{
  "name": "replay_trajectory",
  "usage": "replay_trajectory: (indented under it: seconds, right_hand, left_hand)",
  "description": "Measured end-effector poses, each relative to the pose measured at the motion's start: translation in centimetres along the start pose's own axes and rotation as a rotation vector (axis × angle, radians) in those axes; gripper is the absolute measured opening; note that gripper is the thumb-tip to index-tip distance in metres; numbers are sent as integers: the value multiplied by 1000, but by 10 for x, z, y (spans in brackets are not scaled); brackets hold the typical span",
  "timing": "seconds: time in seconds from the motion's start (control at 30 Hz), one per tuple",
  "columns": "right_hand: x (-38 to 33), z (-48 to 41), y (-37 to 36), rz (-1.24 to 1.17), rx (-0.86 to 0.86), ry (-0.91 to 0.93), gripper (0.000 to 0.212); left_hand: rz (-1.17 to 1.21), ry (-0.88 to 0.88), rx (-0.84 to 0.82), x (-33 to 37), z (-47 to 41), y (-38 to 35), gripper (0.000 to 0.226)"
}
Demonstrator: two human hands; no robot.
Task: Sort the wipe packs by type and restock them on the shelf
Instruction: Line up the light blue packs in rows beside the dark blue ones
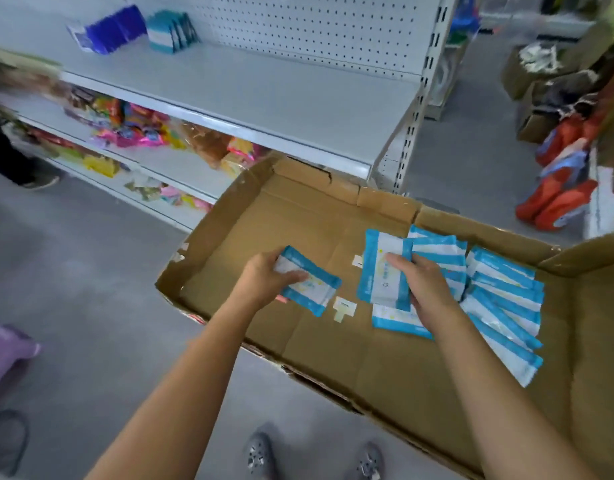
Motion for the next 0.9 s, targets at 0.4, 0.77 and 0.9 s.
replay_trajectory:
  seconds: [0.4,0.77,0.9]
  right_hand:
    - [-23,15,-245,-7,-135,66,30]
    - [-27,29,-442,-185,-170,9,23]
    - [-26,8,-494,-125,-148,63,21]
  left_hand:
    - [461,144,262,-94,-46,216,19]
    - [637,193,350,-179,-127,379,27]
    - [647,221,384,-207,-168,414,29]
Point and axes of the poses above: each hand's wrist, its own z-axis away from the middle knuckle, its own y-axis out of the back of the hand, x = y × z, the point moved 2 cm from there along -z, towards the middle knuckle, and after that the axes turned 10 degrees about x, right-handed, at the moved point
